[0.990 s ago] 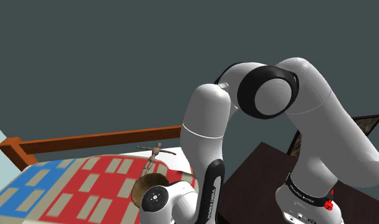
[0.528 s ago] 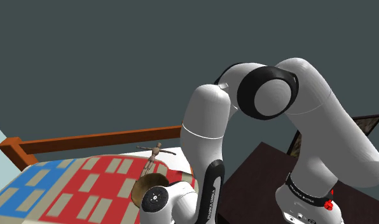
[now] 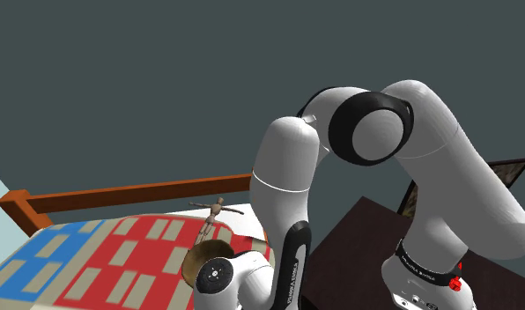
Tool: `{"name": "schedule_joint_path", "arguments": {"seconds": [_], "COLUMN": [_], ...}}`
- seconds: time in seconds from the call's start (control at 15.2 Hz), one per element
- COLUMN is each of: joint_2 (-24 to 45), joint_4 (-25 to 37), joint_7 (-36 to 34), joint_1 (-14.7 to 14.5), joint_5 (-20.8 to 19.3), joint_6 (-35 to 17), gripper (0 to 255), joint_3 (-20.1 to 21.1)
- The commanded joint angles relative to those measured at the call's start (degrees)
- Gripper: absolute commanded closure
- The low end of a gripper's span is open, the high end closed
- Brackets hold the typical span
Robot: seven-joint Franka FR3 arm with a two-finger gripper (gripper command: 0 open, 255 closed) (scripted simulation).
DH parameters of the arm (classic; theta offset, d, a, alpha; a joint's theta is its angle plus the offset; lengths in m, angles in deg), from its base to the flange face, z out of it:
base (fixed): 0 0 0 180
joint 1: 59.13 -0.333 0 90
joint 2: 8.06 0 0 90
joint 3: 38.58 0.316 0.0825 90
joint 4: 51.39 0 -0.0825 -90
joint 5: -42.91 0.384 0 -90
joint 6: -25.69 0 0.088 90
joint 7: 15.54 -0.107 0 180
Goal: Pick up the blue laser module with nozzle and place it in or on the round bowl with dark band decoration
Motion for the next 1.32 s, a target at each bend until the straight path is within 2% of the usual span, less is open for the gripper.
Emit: {"name": "schedule_joint_path", "arguments": {"seconds": [0.0, 1.25], "joint_2": [0.03, -13.77], "joint_4": [0.02, -6.08], "joint_7": [-0.02, 4.58], "joint_1": [-0.02, 9.56], "joint_5": [0.0, 6.66], "joint_6": [0.0, 9.3], "gripper": [255, 255], "joint_3": [-0.04, 11.43]}}
